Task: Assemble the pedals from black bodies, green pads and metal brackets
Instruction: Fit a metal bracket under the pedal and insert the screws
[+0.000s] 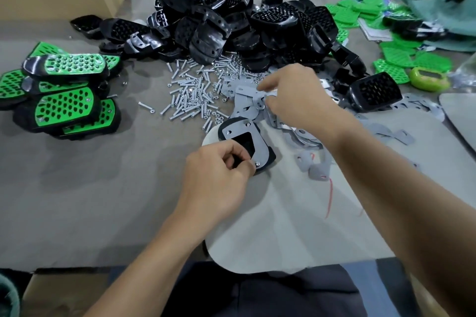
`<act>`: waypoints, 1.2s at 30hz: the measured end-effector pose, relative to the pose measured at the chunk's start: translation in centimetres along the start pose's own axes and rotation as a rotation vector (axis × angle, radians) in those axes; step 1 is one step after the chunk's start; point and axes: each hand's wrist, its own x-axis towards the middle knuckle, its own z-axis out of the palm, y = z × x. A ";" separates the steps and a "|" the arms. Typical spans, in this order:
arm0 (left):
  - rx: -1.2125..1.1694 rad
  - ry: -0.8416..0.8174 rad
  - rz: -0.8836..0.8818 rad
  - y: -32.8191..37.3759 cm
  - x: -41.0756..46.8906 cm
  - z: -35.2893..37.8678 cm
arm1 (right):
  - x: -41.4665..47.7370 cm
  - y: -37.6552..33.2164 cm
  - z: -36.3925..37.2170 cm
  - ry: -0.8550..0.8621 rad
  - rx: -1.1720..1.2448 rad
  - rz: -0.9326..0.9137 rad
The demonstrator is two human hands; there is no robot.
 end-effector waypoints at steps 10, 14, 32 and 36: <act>-0.325 -0.126 -0.133 -0.6 1.3 -1.4 | 5.9 0.0 -1.0 -0.212 -0.019 -0.080; -0.323 0.021 -0.090 -0.6 2.5 -1.8 | 7.8 -0.1 -0.8 -0.194 -0.132 -0.088; -0.015 0.097 0.162 -2.3 5.3 -1.7 | 11.3 -2.7 0.0 -0.471 -0.348 -0.175; 0.002 0.087 0.149 -2.3 5.2 -1.8 | 11.7 -2.5 -0.3 -0.558 -0.296 -0.088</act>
